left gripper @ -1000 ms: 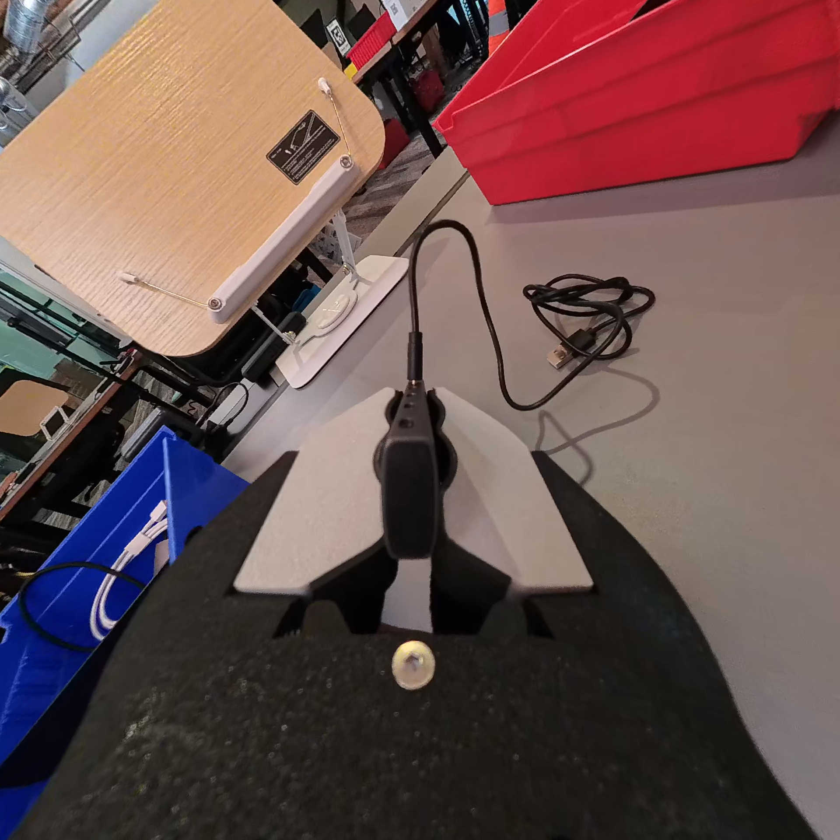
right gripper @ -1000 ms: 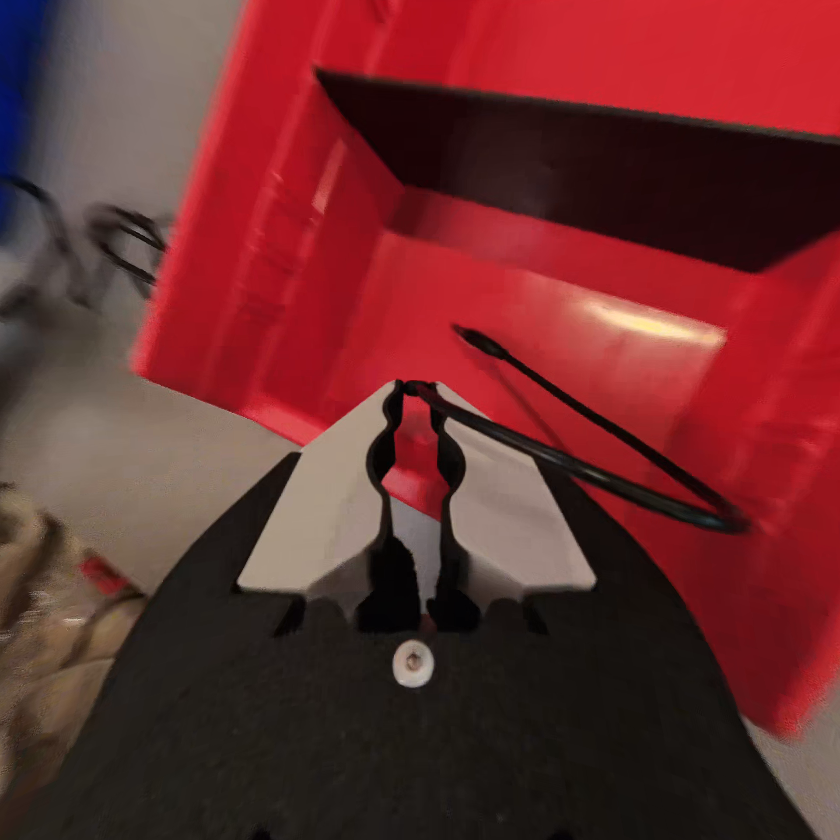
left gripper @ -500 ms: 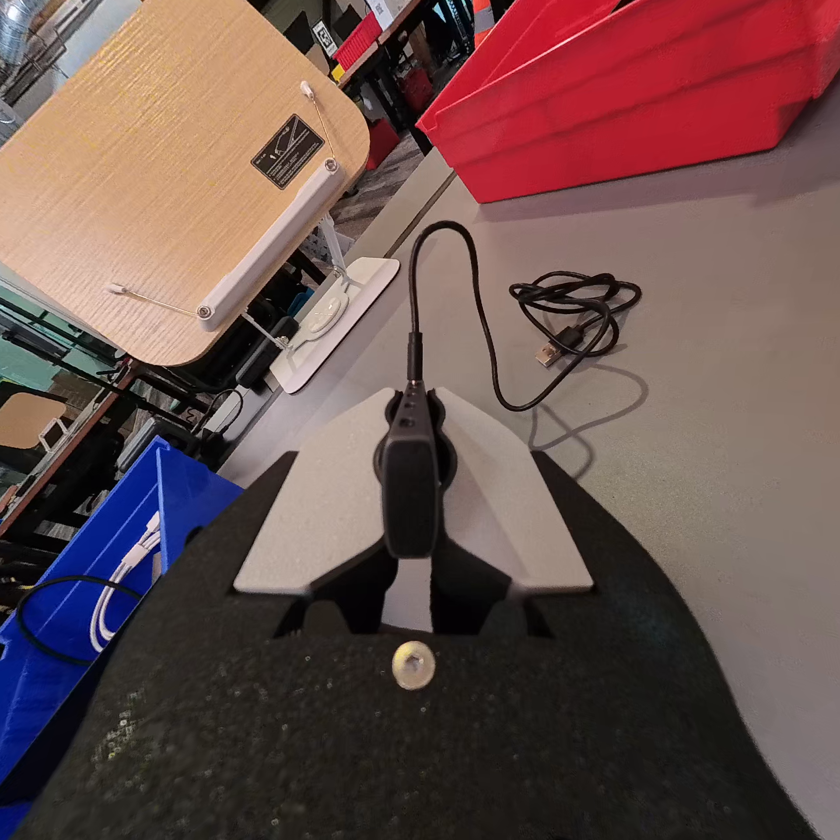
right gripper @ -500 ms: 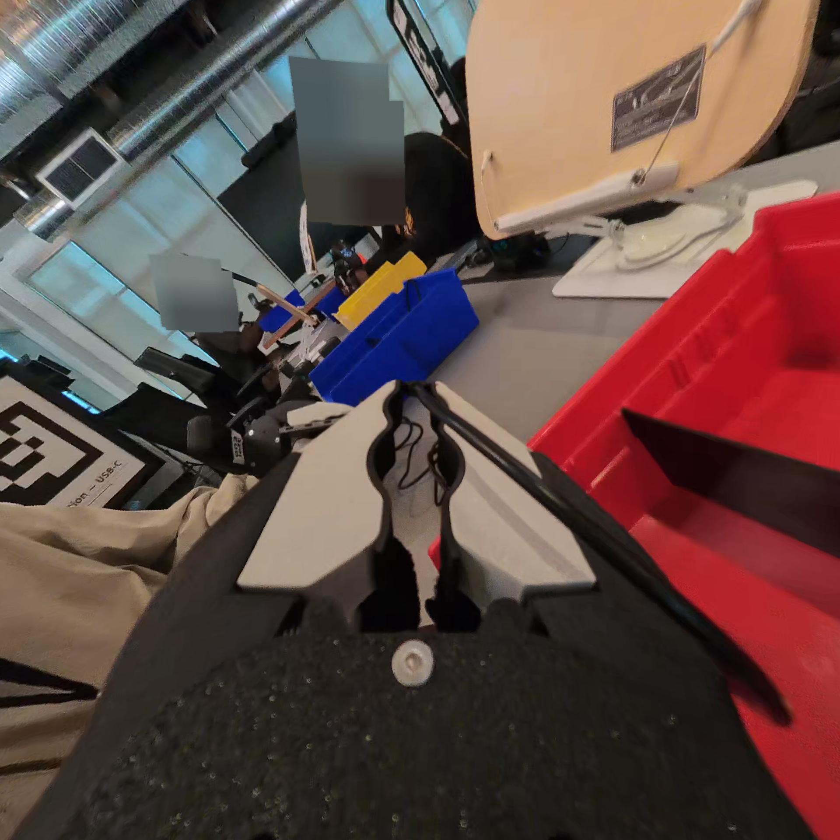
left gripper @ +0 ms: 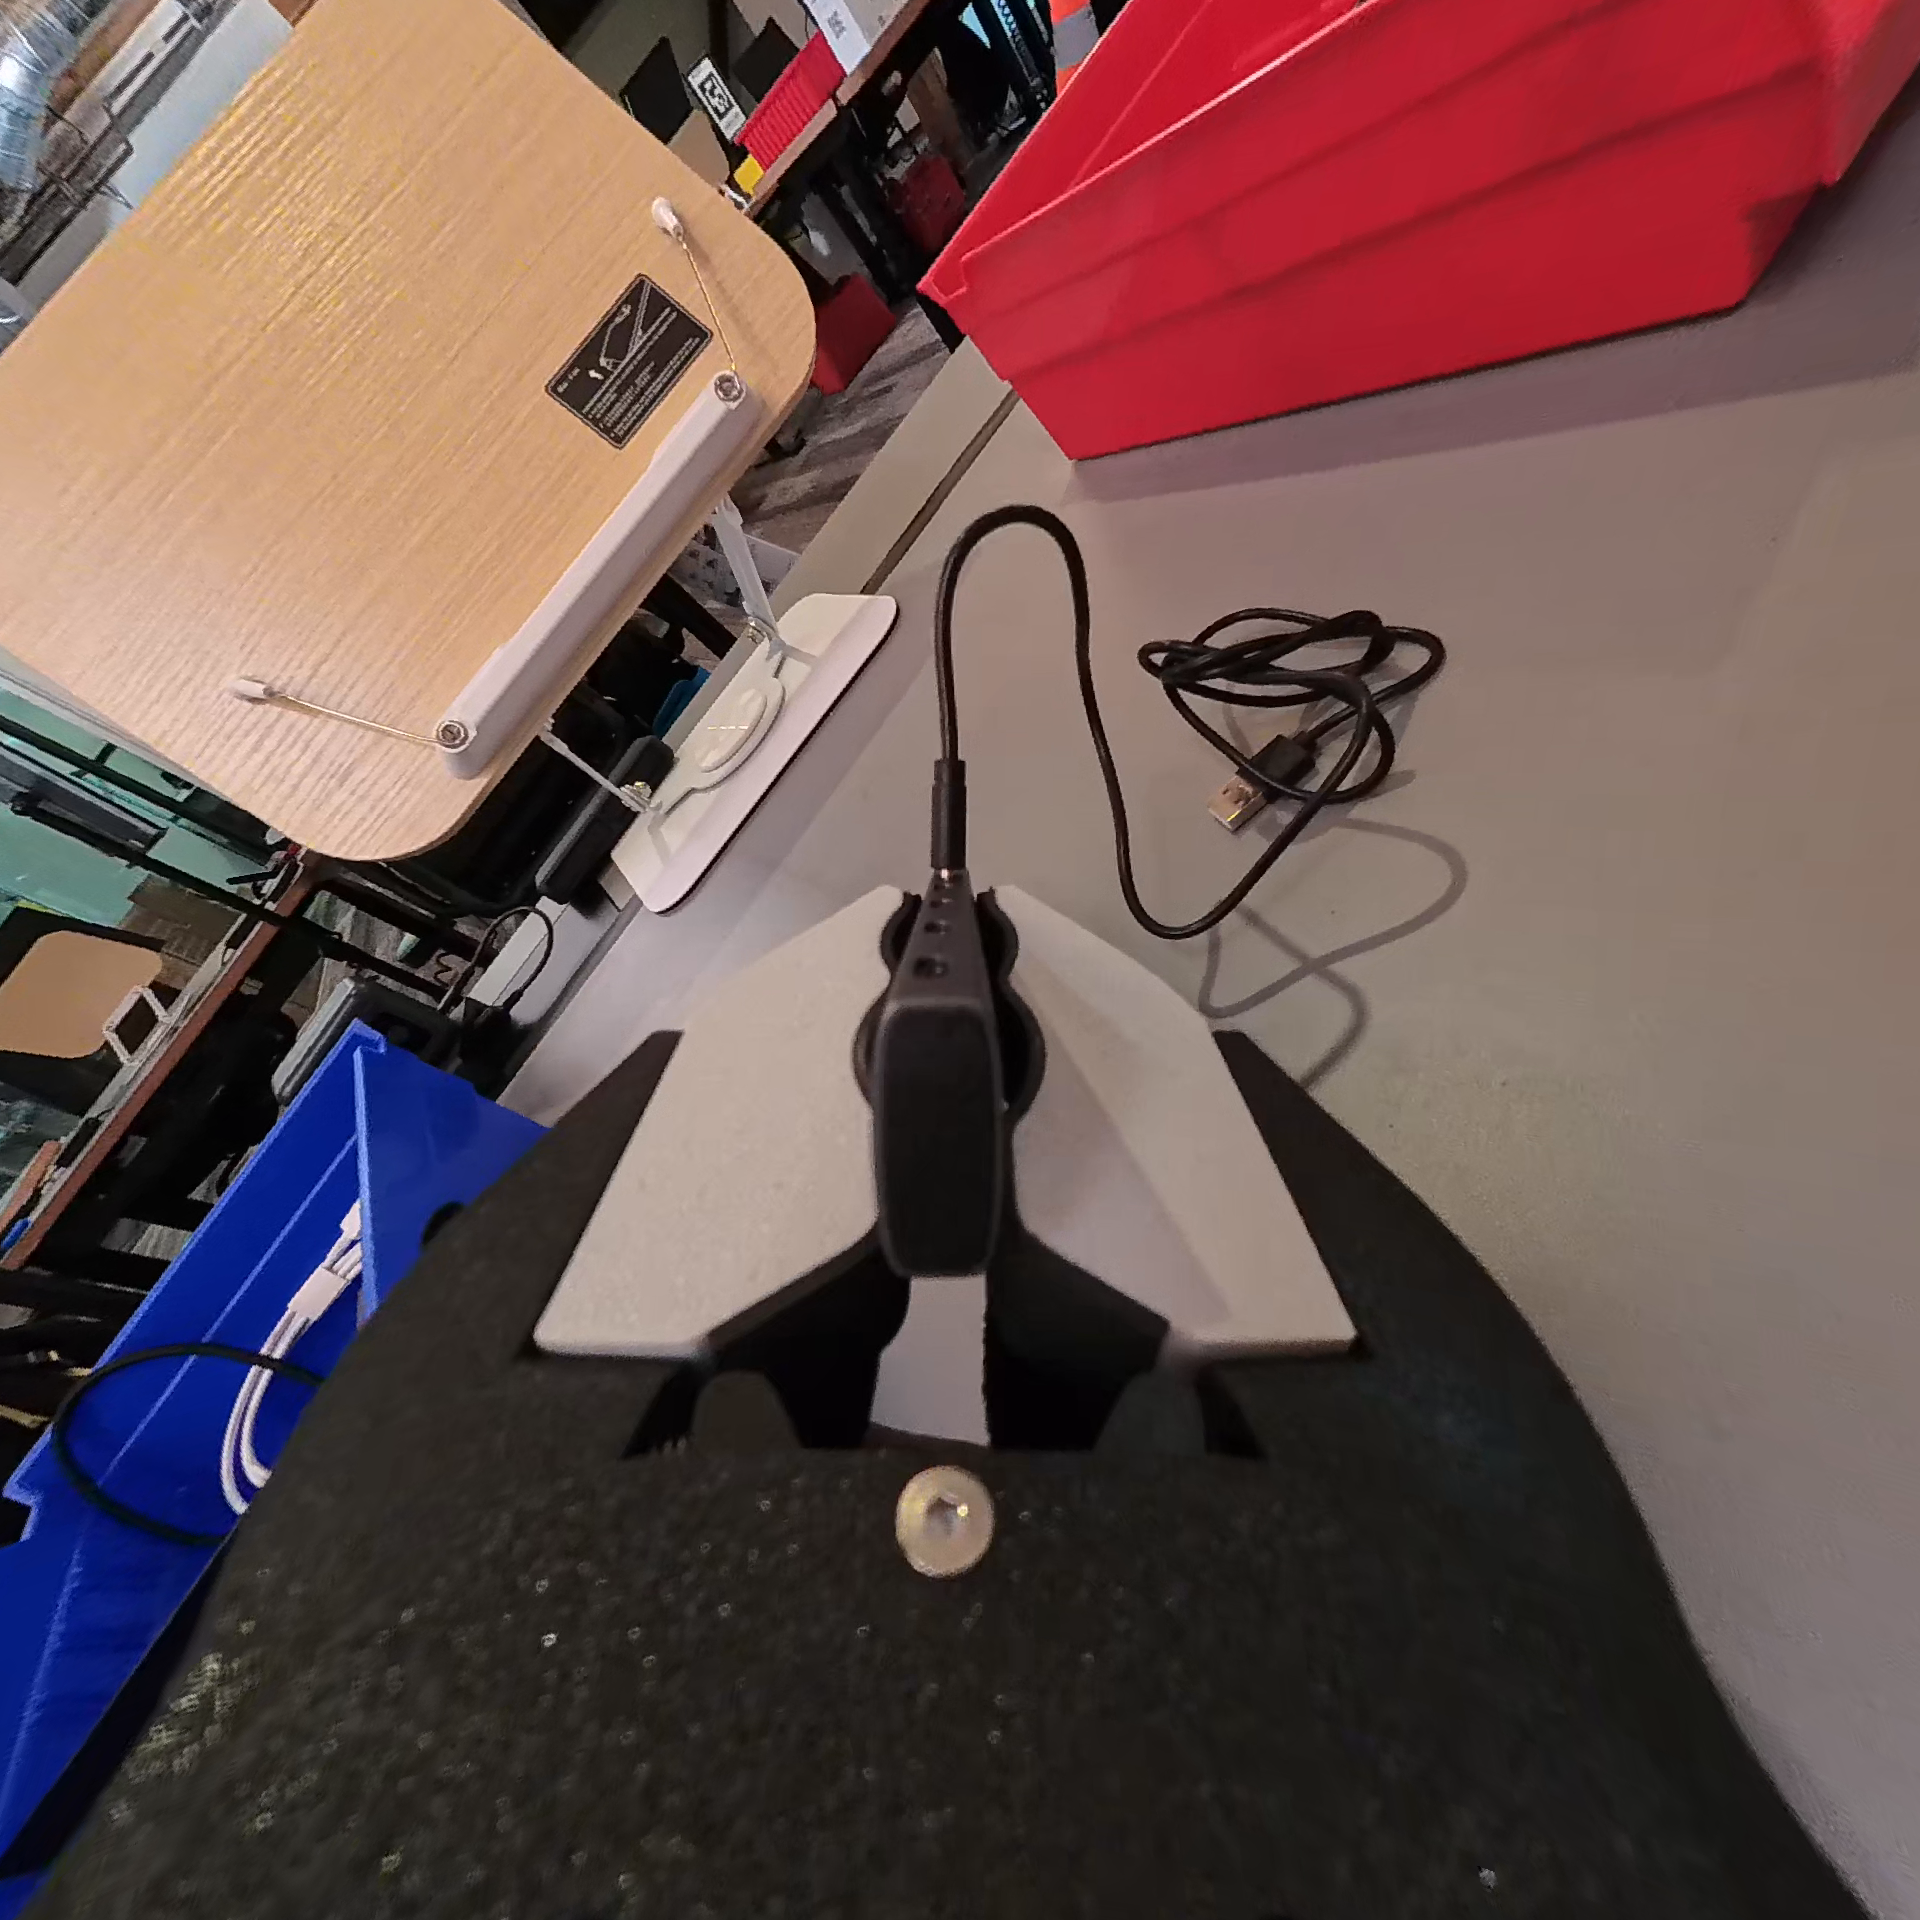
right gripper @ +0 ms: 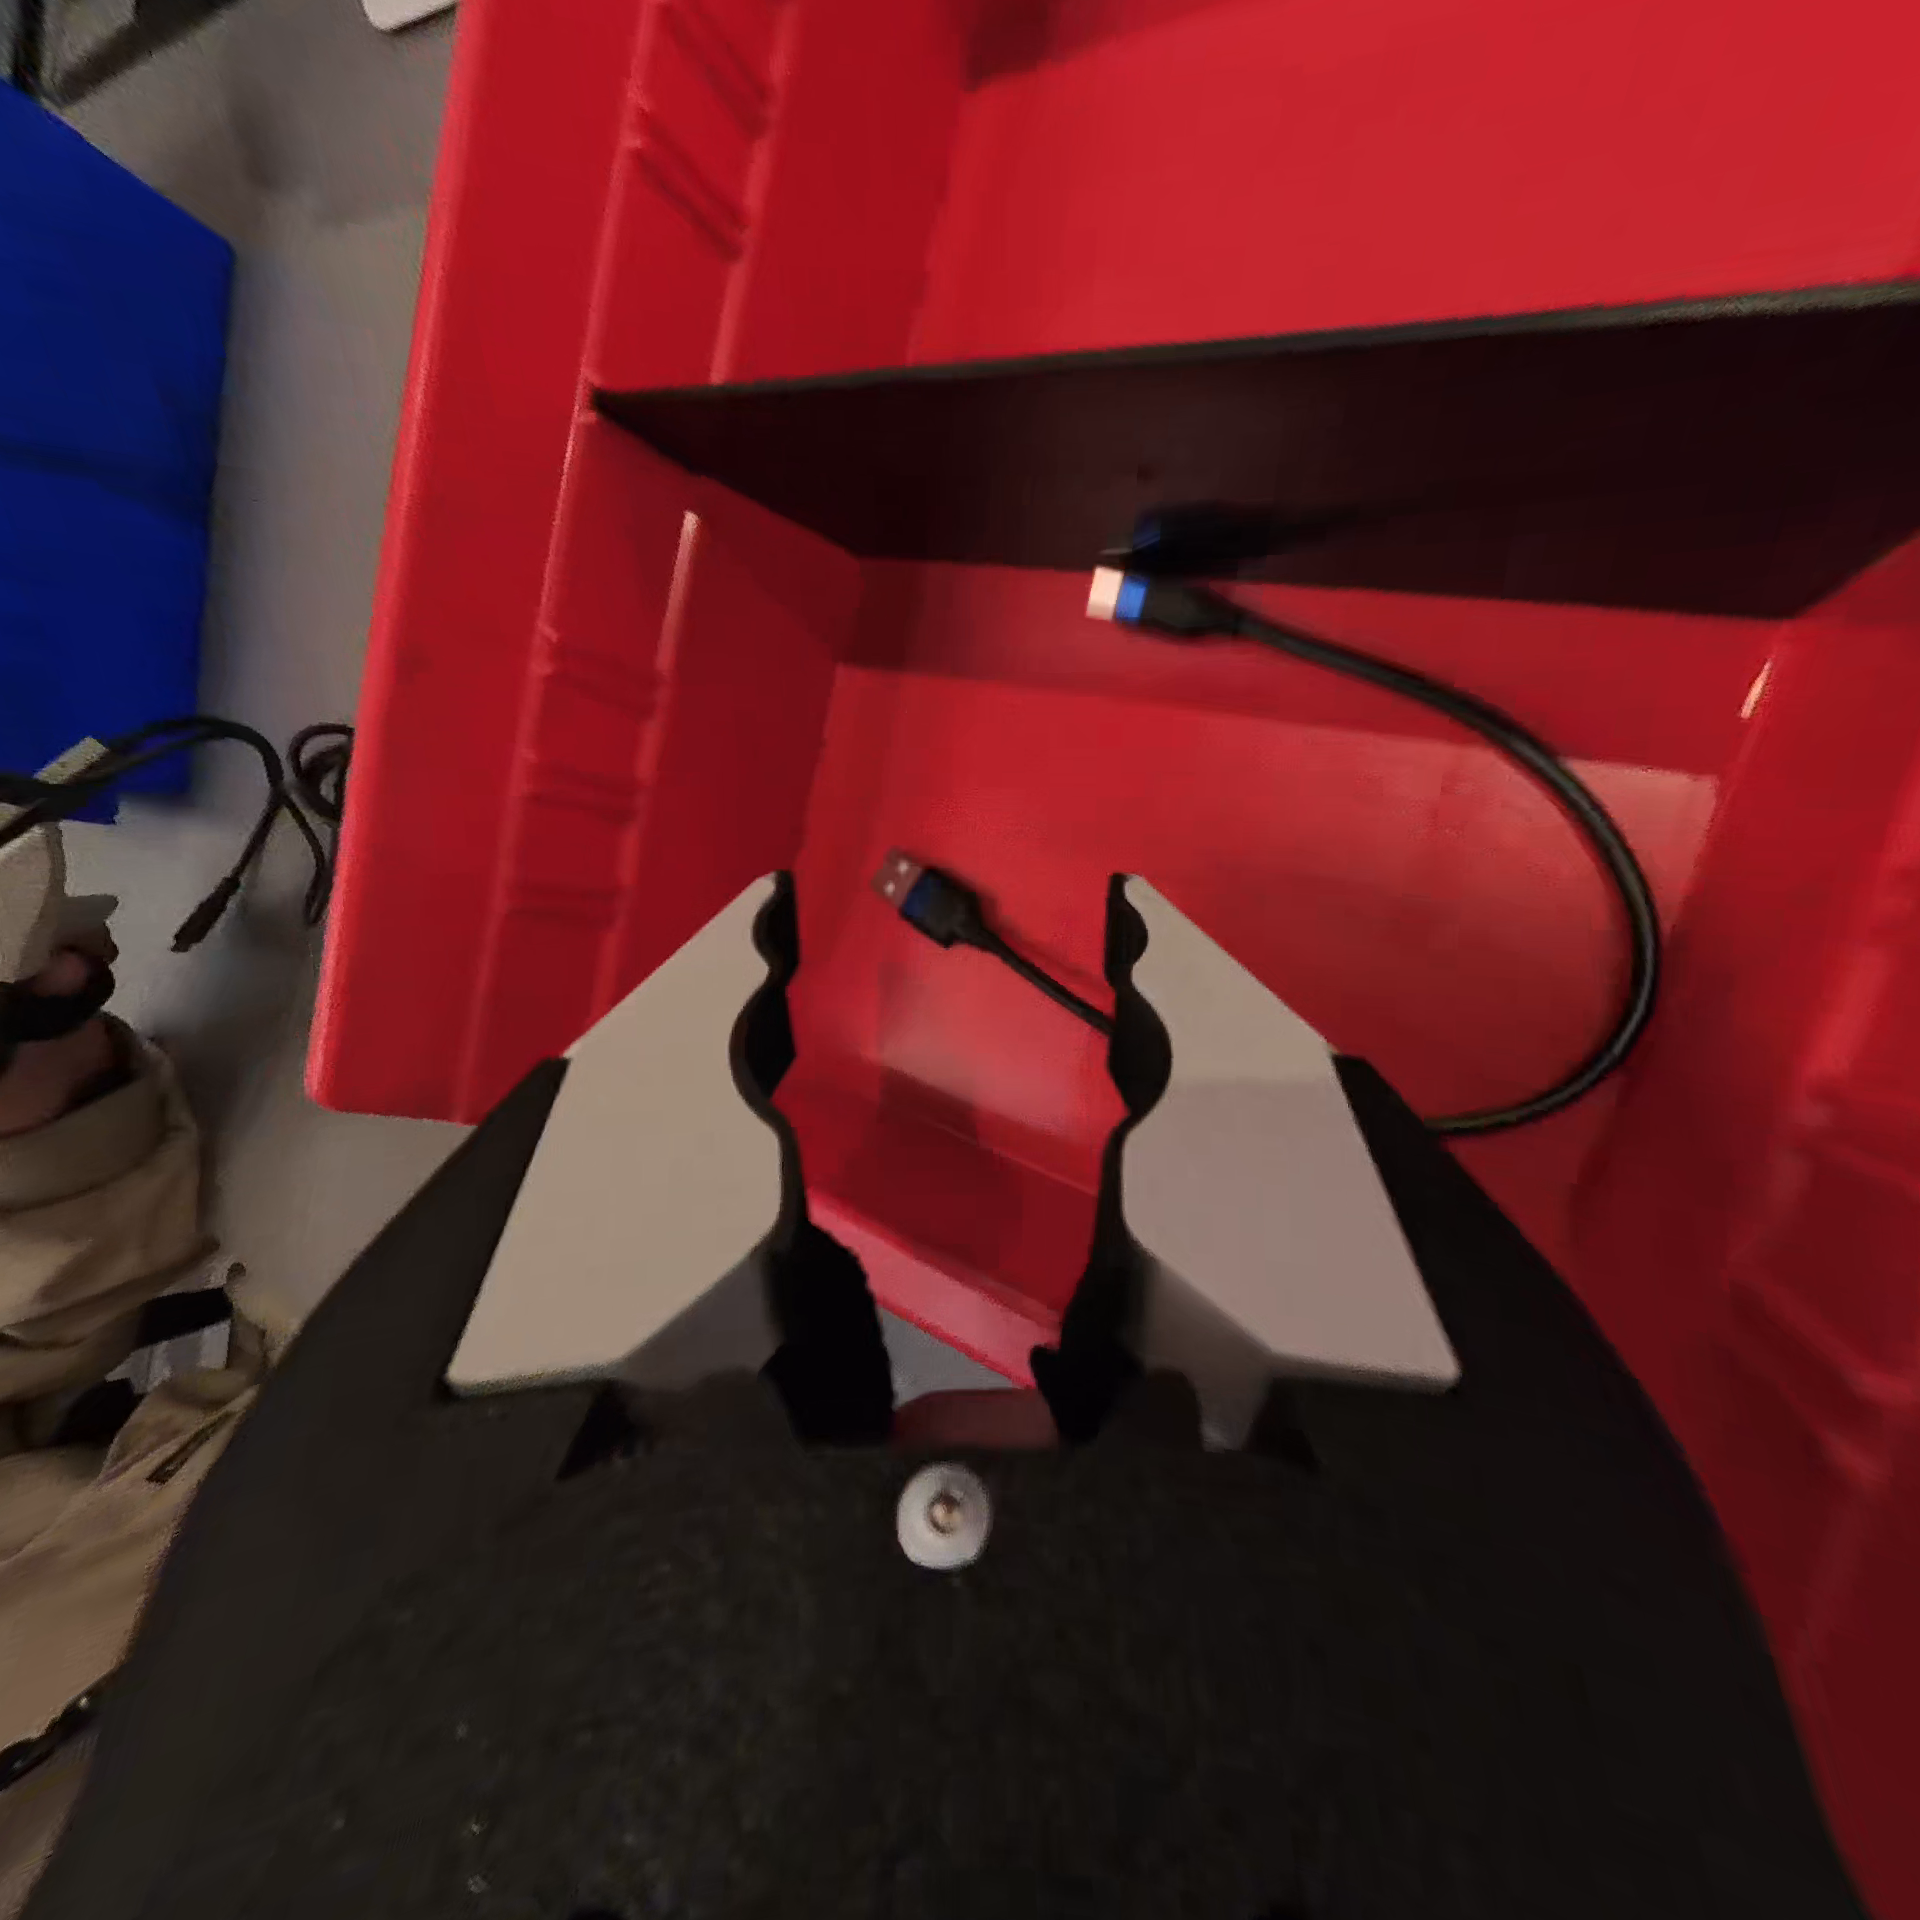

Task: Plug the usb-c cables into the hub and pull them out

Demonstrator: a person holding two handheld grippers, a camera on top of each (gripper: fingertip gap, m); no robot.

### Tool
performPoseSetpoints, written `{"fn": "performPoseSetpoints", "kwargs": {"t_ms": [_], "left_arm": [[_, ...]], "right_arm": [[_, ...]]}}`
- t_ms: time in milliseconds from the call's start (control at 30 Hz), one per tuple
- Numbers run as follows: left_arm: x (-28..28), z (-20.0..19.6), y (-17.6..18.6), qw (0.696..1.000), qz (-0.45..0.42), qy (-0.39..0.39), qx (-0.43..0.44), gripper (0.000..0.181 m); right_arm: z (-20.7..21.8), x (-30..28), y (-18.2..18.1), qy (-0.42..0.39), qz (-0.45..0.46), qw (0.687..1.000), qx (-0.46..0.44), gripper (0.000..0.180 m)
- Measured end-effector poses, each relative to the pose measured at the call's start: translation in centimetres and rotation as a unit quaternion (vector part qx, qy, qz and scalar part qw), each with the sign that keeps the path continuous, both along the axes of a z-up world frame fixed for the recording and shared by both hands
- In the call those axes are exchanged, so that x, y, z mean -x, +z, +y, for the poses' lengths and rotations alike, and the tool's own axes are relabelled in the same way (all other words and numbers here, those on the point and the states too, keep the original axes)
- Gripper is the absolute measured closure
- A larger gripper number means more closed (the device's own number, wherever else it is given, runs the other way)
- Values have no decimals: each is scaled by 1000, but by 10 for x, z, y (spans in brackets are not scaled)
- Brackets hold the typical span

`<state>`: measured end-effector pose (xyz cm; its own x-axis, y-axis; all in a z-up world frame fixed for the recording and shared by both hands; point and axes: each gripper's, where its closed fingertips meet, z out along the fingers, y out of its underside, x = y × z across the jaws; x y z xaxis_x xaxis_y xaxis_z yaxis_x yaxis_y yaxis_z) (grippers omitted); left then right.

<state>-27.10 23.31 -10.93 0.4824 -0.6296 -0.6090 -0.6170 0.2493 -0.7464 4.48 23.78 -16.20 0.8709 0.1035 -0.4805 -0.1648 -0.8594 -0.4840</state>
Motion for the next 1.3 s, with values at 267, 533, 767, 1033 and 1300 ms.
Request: {"fn": "performPoseSetpoints", "kwargs": {"t_ms": [267,533,767,1033,1300], "left_arm": [[-5,-8,12,999,-41,-33,-6,170],[-17,-33,42,988,-17,-59,-142,170],[-25,-53,55,976,-15,-74,-202,171],[-35,-60,52,974,-8,-90,-208,170],[-36,-57,43,980,-8,-83,-178,170]], "right_arm": [[-8,67,106,141,25,963,-228,121],[-75,256,113,335,113,880,-316,135],[-55,274,108,238,130,893,-360,145],[-59,280,107,241,114,886,-381,157],[-58,279,101,236,66,889,-386,170]]}}
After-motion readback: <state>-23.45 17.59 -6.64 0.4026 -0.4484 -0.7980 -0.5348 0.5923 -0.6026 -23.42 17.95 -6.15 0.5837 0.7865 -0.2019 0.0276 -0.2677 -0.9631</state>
